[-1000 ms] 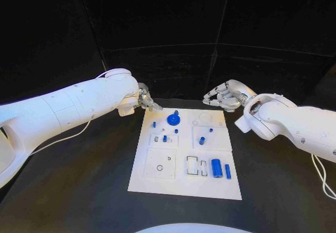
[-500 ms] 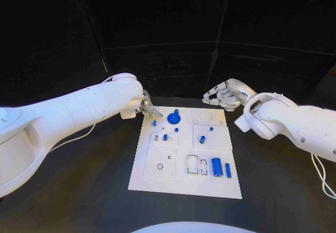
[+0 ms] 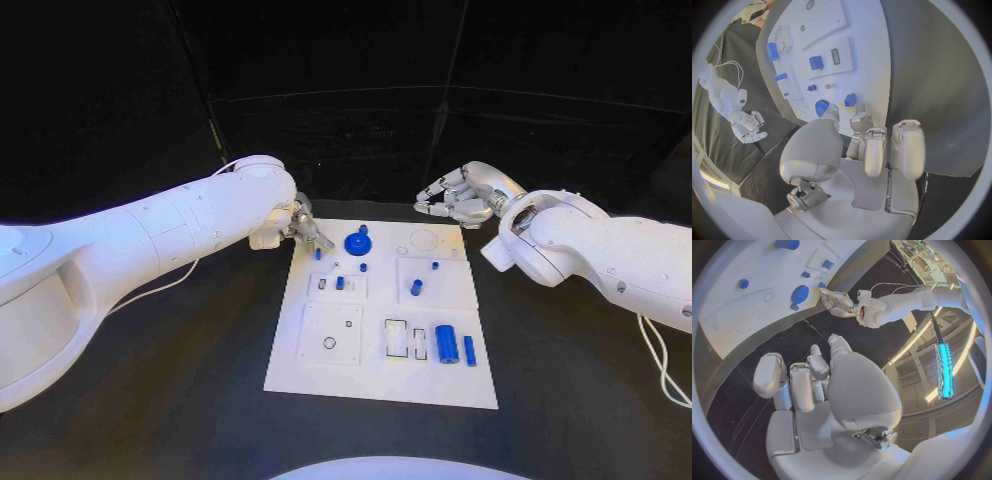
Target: Assemble the parts on the task board
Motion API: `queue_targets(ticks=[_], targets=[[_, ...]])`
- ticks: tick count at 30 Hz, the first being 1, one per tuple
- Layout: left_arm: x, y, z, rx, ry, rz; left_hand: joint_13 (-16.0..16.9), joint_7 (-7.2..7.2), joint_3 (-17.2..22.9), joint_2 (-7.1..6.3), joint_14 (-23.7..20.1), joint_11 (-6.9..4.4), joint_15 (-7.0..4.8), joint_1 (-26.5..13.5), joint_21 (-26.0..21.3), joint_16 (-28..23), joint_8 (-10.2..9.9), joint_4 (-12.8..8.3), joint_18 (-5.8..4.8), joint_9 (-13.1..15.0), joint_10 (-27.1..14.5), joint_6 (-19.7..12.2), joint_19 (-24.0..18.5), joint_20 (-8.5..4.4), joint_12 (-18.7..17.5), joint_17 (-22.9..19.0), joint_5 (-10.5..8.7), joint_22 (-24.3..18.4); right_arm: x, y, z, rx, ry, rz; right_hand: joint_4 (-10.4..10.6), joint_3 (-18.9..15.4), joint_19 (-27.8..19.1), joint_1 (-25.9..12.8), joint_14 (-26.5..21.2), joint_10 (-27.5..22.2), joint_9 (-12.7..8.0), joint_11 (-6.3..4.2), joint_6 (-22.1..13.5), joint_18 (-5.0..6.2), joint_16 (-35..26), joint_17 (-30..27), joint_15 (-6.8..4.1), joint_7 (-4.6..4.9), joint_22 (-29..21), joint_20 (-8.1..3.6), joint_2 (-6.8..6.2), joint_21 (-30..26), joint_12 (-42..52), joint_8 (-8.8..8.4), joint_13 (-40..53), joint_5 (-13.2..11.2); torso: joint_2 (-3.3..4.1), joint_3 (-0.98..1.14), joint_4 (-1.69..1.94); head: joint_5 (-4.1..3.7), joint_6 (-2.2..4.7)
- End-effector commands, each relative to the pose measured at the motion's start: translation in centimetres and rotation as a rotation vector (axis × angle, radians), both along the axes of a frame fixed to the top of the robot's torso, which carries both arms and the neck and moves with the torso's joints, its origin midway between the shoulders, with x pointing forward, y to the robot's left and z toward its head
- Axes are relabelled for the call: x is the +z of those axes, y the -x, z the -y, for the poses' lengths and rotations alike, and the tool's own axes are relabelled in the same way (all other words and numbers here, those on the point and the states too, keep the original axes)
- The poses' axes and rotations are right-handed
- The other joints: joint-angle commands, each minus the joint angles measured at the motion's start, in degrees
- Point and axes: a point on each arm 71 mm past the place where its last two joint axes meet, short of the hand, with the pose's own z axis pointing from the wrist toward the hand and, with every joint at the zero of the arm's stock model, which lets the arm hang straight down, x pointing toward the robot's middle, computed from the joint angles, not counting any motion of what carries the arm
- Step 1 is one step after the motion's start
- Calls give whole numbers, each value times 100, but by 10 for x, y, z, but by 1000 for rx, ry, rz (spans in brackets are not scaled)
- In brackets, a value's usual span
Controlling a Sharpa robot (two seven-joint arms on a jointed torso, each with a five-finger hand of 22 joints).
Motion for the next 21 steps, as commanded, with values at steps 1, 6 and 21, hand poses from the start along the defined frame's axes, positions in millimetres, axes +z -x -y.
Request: queue_targets(ticks=[1,6,21], targets=[[-1,1,1,-26,-6,-24,16,-4,-38,13,605,9,31,69,38,18,-24,-14,-14,-10,44,46,294,33,41,1509,-21,578,2,0,-1,13,-5,5,-8,-16,-43,70,306,-46,-6,2,-47,38,-16,163,-32,0,-8,13,11,-38,-24,16,-4,40,0,-4,2,9,-10],[-1,2,3,-31,-9,-31,41,-7,-40,85,605,6,28,169,42,18,-40,-51,-15,-36,64,72,296,30,66,1509,-20,585,1,0,-1,13,-5,5,-8,-16,-43,70,306,-46,-6,2,-47,38,-16,163,-32,0,-8,13,11,-38,-24,16,-4,40,3,-5,6,6,-8],[-1,2,6,-27,3,-10,48,-12,-2,267,605,1,24,391,44,18,-67,-154,-16,-88,75,130,296,26,80,1509,-19,592,2,-1,1,5,-8,9,-10,-12,-41,80,307,-41,-6,3,-50,37,-14,167,-32,1,-5,14,18,-38,-15,16,4,47,0,-1,8,-8,-19]])
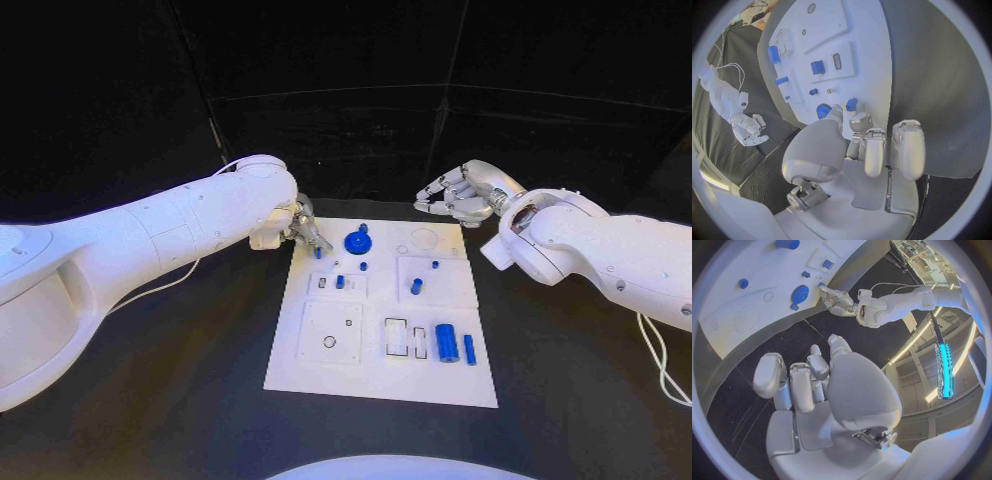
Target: Assemble the parts on the task board
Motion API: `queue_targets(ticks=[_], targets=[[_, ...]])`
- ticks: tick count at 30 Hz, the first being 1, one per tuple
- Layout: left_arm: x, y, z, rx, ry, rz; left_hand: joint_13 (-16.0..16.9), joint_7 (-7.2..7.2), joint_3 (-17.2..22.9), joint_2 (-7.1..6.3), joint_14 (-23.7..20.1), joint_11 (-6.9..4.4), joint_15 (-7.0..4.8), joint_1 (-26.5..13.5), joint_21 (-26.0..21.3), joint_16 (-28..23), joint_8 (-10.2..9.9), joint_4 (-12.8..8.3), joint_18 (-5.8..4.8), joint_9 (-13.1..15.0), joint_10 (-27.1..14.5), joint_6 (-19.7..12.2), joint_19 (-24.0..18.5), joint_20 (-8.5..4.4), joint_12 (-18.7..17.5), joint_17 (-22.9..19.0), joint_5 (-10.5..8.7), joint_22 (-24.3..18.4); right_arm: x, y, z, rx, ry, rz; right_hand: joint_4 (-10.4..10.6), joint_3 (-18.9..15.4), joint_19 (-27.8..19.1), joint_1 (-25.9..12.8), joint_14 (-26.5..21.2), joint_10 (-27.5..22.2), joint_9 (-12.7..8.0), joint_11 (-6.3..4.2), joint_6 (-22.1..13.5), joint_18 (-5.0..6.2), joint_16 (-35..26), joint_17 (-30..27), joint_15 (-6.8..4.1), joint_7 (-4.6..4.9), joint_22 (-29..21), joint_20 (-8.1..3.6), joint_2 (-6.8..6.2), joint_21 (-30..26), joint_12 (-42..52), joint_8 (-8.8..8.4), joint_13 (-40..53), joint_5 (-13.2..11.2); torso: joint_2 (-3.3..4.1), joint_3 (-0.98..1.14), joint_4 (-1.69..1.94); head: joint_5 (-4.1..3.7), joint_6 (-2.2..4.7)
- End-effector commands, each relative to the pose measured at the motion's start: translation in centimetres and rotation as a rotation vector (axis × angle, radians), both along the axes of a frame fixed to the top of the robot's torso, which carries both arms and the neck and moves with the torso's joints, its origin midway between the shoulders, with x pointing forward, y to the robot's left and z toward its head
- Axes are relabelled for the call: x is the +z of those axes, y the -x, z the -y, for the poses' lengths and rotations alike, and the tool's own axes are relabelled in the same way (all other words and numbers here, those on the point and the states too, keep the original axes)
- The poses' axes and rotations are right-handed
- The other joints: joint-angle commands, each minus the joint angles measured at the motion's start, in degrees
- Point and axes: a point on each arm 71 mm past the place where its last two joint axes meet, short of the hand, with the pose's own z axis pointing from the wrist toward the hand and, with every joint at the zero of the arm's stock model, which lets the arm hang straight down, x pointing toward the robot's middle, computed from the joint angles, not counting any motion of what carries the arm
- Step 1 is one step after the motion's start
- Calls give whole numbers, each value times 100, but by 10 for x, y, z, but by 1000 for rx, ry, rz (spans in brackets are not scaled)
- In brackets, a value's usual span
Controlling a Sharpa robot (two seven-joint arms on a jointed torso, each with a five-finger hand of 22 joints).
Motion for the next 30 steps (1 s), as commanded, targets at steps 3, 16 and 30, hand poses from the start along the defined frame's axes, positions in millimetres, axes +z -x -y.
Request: queue_targets(ticks=[3,16,30], targets=[[1,0,2,-5,7,11,6,-6,22,29,605,-2,23,132,27,18,-25,-69,-17,-18,33,58,297,25,36,1509,-19,595,2,0,1,4,-9,9,-10,-12,-42,59,307,-41,-7,2,-50,38,-14,168,-32,1,-7,14,-4,-38,-15,16,4,24,-5,6,4,14,-4],[0,0,5,-14,1,-3,6,-10,140,155,605,-8,17,368,31,18,-39,-235,-18,-51,34,99,299,20,38,1509,-19,605,2,0,0,5,-11,11,-11,-10,-41,65,307,-39,-6,2,-49,38,-14,169,-32,1,-5,14,-2,-38,-11,17,7,27,3,0,-6,6,-11],[3,-3,3,31,54,55,13,-139,1105,758,605,-127,-88,1296,26,18,26,-975,-15,-32,24,149,297,-65,8,1509,-13,605,2,0,0,5,-10,9,-11,-10,-41,65,307,-39,-6,2,-49,38,-14,169,-32,1,-5,14,-2,-38,-11,17,7,27,1,-1,0,-2,-25]])
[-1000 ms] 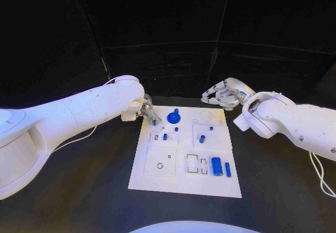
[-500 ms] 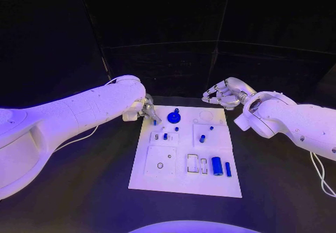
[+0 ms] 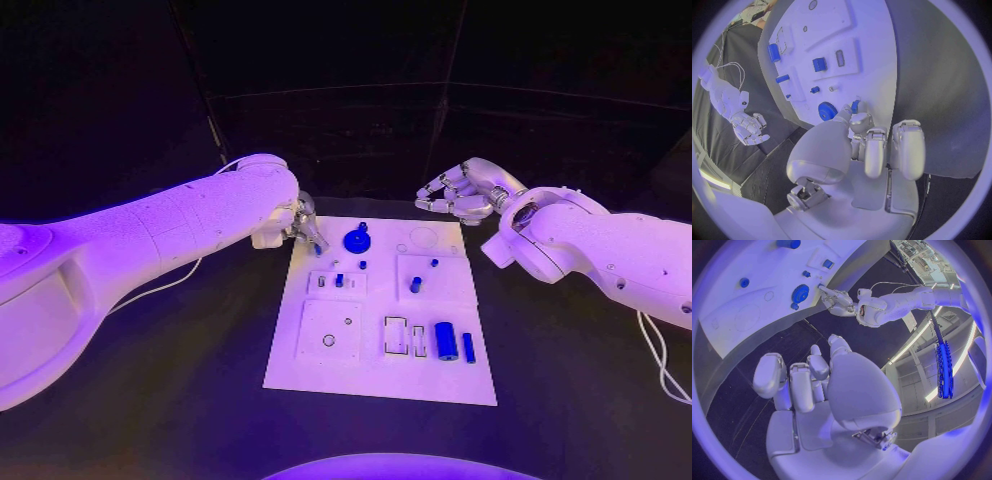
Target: Assemble the parts on the task board
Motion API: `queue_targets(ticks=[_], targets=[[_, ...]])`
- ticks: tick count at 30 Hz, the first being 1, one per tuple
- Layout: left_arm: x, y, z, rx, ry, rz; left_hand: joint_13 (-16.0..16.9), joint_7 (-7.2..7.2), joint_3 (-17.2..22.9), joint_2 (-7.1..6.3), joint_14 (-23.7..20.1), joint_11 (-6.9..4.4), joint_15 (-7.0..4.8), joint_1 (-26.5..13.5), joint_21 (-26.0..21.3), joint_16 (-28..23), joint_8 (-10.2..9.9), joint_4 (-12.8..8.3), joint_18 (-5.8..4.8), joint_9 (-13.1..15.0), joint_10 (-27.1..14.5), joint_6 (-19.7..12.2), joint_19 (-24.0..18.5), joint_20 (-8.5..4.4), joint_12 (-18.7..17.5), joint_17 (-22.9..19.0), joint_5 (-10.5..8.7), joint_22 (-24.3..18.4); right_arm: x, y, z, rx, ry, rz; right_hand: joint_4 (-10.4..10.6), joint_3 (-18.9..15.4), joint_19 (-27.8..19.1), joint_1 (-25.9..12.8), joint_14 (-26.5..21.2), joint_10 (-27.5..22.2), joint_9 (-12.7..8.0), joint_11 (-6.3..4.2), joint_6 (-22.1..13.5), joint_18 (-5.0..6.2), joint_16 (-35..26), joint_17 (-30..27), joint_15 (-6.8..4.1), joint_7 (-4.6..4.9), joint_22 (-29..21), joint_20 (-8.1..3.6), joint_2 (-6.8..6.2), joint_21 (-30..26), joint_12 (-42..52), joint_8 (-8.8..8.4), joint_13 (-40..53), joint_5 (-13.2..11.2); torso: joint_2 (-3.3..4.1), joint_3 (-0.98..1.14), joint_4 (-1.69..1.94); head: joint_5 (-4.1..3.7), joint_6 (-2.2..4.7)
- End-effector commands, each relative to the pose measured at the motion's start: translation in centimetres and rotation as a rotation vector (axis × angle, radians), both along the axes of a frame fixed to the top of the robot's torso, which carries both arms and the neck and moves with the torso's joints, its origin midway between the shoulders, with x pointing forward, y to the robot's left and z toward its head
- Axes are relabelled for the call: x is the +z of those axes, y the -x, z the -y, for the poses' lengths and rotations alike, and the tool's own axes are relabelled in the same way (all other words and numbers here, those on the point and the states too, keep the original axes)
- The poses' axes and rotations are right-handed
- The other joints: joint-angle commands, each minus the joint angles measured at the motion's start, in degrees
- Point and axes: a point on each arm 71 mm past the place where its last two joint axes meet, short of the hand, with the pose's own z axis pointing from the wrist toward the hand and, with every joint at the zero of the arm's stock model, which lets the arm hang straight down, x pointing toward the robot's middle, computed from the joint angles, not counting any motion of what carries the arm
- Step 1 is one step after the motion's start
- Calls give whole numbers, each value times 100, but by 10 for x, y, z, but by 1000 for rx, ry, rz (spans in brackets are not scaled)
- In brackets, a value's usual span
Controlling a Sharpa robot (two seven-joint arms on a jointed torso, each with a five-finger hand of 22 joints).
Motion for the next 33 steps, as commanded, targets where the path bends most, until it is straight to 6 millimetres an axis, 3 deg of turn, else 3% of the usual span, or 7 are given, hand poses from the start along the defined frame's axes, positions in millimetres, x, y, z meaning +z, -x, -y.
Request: queue_targets(ticks=[1,4,9,13,20,27,33], targets=[[2,-2,0,25,43,35,-8,-20,333,124,598,-17,-26,196,25,18,85,-217,-16,62,-6,-25,297,-74,-3,1510,6,605,2,0,-1,6,-6,6,-11,-10,-41,65,307,-39,-7,2,-49,38,-14,170,-31,1,-6,14,-2,-38,-11,17,7,27,0,1,2,5,-2],[2,-2,0,28,47,31,-34,0,619,57,598,-17,-13,92,23,18,126,-332,-17,96,-5,-54,297,-70,-31,1510,10,606,2,0,-1,7,-5,5,-11,-10,-42,70,307,-36,-6,3,-49,38,-13,172,-31,1,-8,15,0,-40,-6,18,11,30,0,1,2,6,-4],[1,-1,-1,26,46,20,-64,7,1429,-197,598,7,3,-315,20,18,232,-572,-15,175,12,-96,298,-65,-59,1510,18,613,1,0,-1,7,-4,2,-11,-10,-42,70,307,-36,-6,3,-49,38,-13,172,-31,1,-8,15,0,-40,-6,18,11,30,-3,1,3,10,-15],[2,-1,-3,27,50,23,-78,4,1751,-285,598,4,-2,-485,16,18,270,-635,-17,202,17,-107,297,-46,-68,1510,14,612,1,0,0,7,-3,-1,-11,-10,-42,70,307,-36,-6,3,-49,38,-13,172,-31,1,-8,15,0,-40,-6,18,11,30,-1,3,6,10,-16],[4,3,-10,54,115,47,-93,7,2689,-573,598,-7,4,-988,3,18,410,-786,-13,292,59,-109,296,-53,-62,1510,5,608,1,0,1,7,0,-5,-11,-10,-42,70,307,-36,-6,3,-49,38,-13,172,-31,1,-8,15,0,-40,-6,18,11,30,-5,1,7,8,-13],[9,15,-14,71,206,74,-177,5,3128,-705,598,-13,8,-1164,-1,18,478,-876,-12,311,71,-69,298,-33,-111,1510,31,608,0,0,2,4,2,-7,-11,-10,-42,70,307,-36,-6,3,-49,38,-13,172,-31,1,-8,15,0,-40,-6,18,11,30,-5,4,22,-5,-20],[13,27,-14,58,249,97,-175,-3,3285,-765,598,-10,5,-1236,-11,18,506,-902,-9,316,102,-52,295,-31,-98,1510,32,596,0,-1,2,5,2,-8,-11,-10,-42,70,307,-36,-6,3,-49,38,-13,172,-31,1,-8,15,0,-40,-6,18,11,30,-2,0,8,22,-18]])
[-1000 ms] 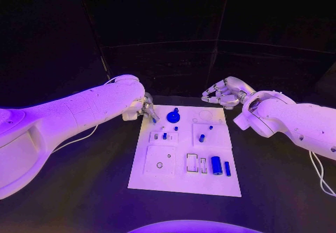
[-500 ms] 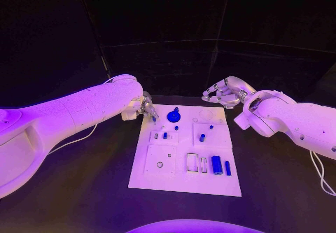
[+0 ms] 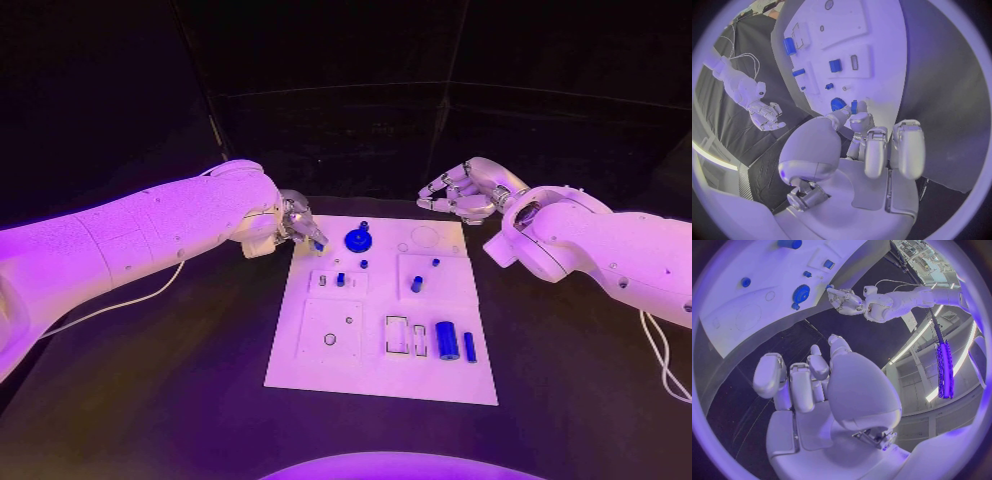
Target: Assemble the parts on the task board
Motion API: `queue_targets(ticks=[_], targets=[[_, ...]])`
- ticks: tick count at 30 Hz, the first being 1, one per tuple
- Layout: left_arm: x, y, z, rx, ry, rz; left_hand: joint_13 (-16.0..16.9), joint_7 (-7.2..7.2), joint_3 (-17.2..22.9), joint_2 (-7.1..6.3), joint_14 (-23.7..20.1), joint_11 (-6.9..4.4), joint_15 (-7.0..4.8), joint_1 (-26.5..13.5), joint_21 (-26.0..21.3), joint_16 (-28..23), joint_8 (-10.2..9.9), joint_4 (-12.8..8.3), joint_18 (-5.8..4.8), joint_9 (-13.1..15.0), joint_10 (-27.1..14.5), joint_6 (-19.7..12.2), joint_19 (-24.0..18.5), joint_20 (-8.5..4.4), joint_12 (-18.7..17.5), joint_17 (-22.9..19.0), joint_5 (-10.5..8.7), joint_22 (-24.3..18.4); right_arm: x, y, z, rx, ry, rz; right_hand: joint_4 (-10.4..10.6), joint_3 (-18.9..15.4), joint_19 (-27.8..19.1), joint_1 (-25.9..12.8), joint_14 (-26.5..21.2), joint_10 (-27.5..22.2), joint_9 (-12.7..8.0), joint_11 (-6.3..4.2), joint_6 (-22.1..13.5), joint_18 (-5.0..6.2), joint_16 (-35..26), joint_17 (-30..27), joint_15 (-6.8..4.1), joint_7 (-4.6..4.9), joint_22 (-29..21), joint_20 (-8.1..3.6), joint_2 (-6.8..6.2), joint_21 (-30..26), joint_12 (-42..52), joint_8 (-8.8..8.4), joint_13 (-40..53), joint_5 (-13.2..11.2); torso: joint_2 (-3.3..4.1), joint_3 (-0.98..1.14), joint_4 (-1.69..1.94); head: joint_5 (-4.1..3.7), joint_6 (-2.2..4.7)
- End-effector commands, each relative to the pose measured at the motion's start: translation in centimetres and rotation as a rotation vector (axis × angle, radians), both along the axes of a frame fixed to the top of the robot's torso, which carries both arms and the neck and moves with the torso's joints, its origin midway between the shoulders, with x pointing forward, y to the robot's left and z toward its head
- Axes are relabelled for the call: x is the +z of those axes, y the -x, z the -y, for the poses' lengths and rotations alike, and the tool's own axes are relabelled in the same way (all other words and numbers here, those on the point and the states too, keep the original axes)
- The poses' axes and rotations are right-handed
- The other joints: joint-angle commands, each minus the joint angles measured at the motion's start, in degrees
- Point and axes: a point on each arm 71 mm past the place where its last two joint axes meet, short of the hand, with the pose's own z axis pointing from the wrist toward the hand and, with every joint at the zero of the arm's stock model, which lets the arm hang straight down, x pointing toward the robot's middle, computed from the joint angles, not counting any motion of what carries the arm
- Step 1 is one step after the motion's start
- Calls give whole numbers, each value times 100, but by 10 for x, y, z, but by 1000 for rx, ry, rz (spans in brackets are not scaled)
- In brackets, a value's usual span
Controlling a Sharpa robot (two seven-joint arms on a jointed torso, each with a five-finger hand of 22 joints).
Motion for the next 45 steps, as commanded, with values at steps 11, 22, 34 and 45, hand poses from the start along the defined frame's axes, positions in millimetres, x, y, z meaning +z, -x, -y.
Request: queue_targets(ticks=[11,22,34,45], targets=[[-3,29,0,-13,68,60,66,-37,872,-64,605,-8,7,-88,-5,18,52,-755,-10,14,87,51,303,6,69,1509,34,607,1,0,0,7,-1,-2,-9,-12,-41,73,308,-35,-5,3,-46,38,-13,170,-31,2,-7,15,0,-40,-4,21,7,35,0,-3,-4,64,-27],[-16,44,-1,-65,-11,42,130,-42,914,-87,605,-13,2,-104,17,18,62,-763,-17,15,134,62,315,2,126,1509,34,637,1,0,0,8,-1,-3,-9,-12,-41,73,308,-35,-5,3,-46,38,-13,170,-31,2,-7,15,0,-40,-4,21,7,35,2,-3,-18,111,-36],[-22,49,3,-77,-54,46,156,-47,951,-105,605,-18,-2,-117,41,18,73,-770,-25,16,160,74,327,-1,153,1509,36,672,0,-1,0,10,0,-6,-6,-13,-40,73,308,-35,-4,4,-44,38,-13,170,-30,2,-6,15,2,-40,-3,23,7,38,7,-3,-22,109,-67],[-26,51,5,-74,-65,35,156,-48,957,-108,605,-19,-3,-119,41,18,75,-771,-24,17,162,77,327,-2,153,1509,36,671,0,0,-1,12,0,-6,-6,-13,-40,73,308,-35,-4,4,-44,38,-13,170,-30,2,-6,15,2,-40,-3,23,7,38,6,-4,-22,121,-78]])
